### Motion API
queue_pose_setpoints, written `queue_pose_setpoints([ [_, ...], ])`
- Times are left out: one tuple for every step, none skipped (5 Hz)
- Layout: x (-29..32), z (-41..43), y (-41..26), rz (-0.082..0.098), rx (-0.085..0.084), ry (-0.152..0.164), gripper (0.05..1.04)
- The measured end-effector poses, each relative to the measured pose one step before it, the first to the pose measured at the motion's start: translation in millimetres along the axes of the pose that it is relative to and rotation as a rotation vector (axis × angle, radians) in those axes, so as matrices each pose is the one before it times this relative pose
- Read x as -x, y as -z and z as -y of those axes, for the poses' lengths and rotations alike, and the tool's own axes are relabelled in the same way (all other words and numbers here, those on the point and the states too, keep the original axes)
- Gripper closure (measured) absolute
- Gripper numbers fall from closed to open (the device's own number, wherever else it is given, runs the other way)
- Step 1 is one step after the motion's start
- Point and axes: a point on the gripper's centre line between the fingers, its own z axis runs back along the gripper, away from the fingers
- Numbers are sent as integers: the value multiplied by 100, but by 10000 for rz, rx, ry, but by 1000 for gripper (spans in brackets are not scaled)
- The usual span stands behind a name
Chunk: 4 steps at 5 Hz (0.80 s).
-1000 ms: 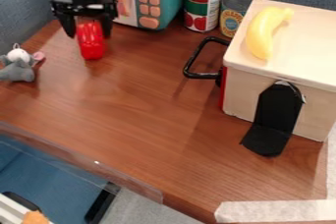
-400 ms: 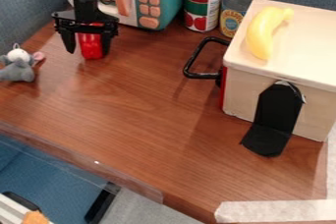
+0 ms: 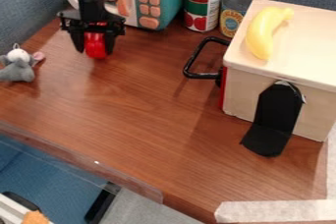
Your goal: Moved the red capsicum to the lower middle of the table
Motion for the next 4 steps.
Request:
queue_pose_setpoints([
  [2186,1198,-1756,84,281,232,348],
  [4676,3239,-1643,-220,254,1200,348],
  [3478,1417,-451,-186,-93,730,348],
  [2508,1905,544,-249,96,806,348],
])
